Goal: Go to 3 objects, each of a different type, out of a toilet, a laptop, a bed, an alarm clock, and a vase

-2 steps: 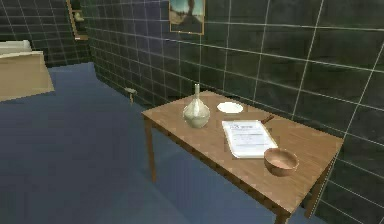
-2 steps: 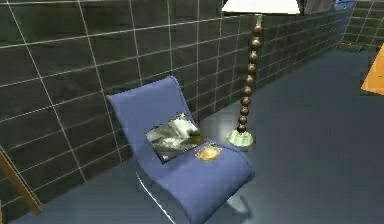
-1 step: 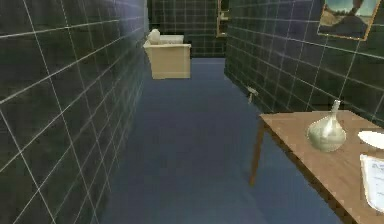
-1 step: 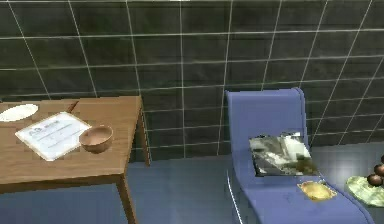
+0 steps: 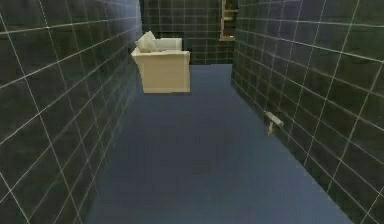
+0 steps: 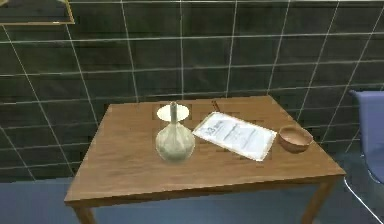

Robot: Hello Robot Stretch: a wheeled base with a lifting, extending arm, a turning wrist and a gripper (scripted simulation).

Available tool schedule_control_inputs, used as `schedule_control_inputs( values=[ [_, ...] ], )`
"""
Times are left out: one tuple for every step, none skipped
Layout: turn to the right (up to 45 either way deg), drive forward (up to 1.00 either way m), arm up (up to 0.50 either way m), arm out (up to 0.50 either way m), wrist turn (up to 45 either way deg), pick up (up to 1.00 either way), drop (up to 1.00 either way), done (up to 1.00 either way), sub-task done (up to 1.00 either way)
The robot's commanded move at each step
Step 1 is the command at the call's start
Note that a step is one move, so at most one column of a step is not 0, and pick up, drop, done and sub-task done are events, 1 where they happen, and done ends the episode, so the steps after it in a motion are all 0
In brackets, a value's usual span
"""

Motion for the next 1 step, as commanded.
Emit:
schedule_control_inputs(
  values=[
    [-3.0,0.0,0.0,0.0,0.0,0.0,0.0,0.0,0.0]
  ],
)
